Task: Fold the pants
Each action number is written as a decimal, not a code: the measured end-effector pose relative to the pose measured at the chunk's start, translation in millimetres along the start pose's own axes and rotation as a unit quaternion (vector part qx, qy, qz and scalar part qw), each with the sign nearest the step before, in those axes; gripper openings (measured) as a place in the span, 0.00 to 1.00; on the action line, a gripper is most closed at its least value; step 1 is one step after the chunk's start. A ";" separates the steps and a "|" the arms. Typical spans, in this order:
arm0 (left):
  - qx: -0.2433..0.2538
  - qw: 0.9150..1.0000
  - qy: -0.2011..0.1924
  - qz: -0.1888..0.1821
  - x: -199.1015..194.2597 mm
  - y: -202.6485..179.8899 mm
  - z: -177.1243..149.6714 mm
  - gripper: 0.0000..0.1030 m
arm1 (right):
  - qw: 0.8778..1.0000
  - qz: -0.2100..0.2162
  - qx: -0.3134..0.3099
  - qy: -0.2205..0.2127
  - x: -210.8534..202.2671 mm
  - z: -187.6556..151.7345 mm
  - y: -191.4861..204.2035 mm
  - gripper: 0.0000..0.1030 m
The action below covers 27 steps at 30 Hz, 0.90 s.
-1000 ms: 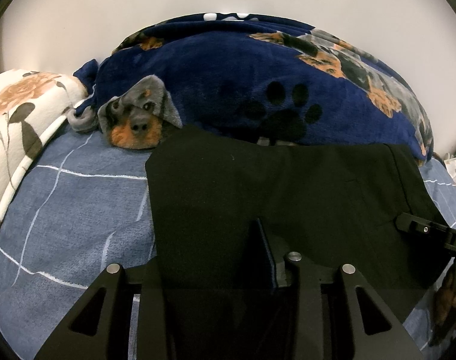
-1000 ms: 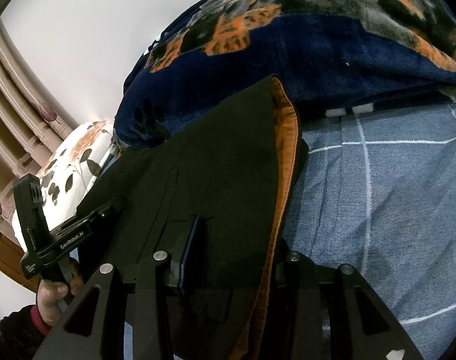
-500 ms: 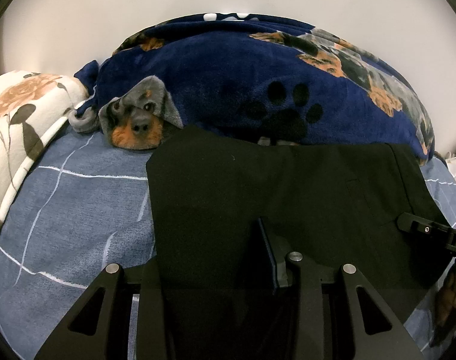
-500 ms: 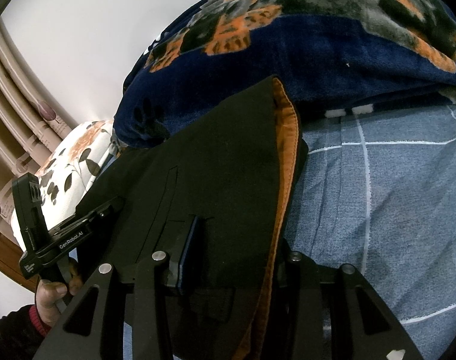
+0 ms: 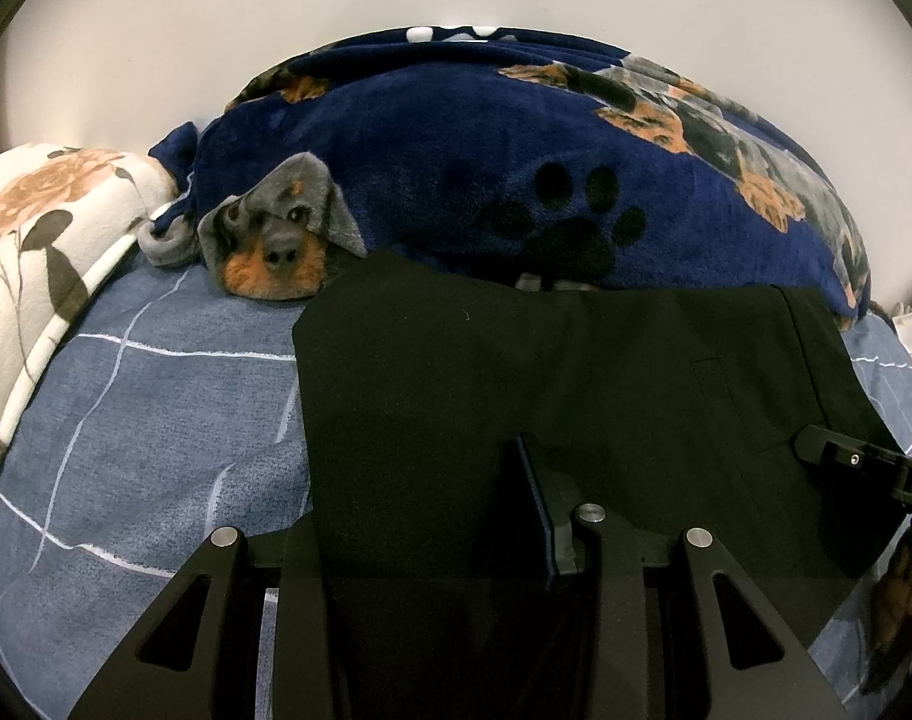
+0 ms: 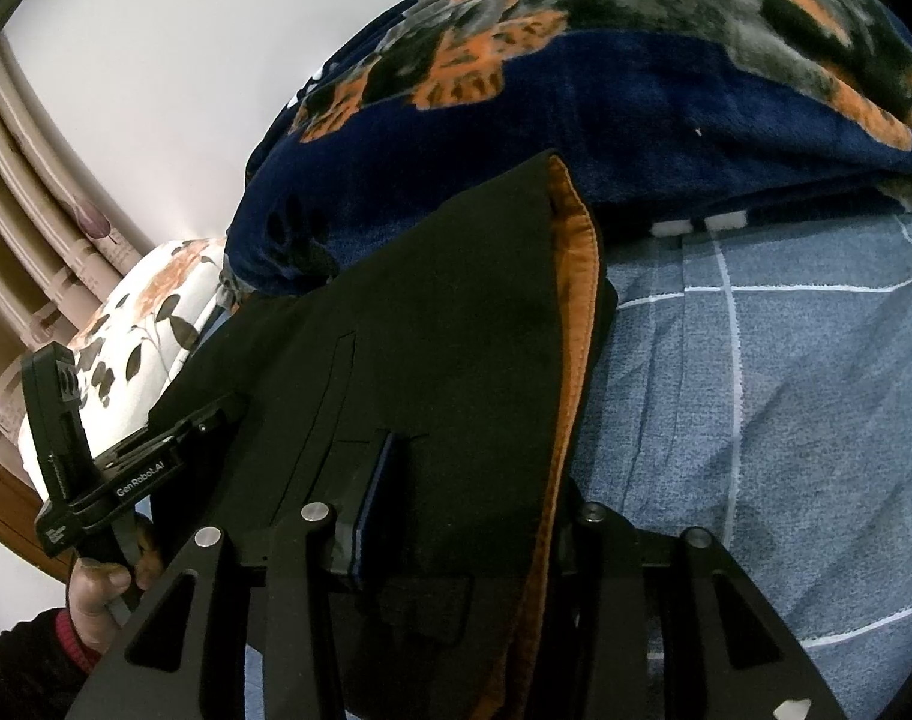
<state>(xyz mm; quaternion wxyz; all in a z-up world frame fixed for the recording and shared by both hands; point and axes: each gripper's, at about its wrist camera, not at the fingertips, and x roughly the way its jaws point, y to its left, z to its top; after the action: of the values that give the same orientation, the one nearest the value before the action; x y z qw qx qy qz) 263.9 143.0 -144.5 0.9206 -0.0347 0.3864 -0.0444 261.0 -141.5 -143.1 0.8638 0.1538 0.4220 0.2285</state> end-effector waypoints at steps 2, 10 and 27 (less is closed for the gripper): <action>0.000 1.000 0.000 0.000 0.0 -0.5 0.2 0.37 | 1.000 0.000 0.000 0.000 0.6 0.1 0.5 0.36; 0.001 1.000 0.001 0.002 -0.1 0.6 0.8 0.38 | 1.000 -0.001 -0.003 0.001 1.7 0.2 0.9 0.37; 0.001 1.000 0.001 0.003 0.1 0.0 0.7 0.40 | 1.000 -0.003 -0.005 0.001 2.0 0.2 1.6 0.38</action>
<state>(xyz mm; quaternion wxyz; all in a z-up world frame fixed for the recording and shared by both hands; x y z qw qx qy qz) 264.5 143.0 -144.1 0.9205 -0.0323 0.3872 -0.0418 261.9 -139.0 -143.5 0.8648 0.1482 0.4219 0.2283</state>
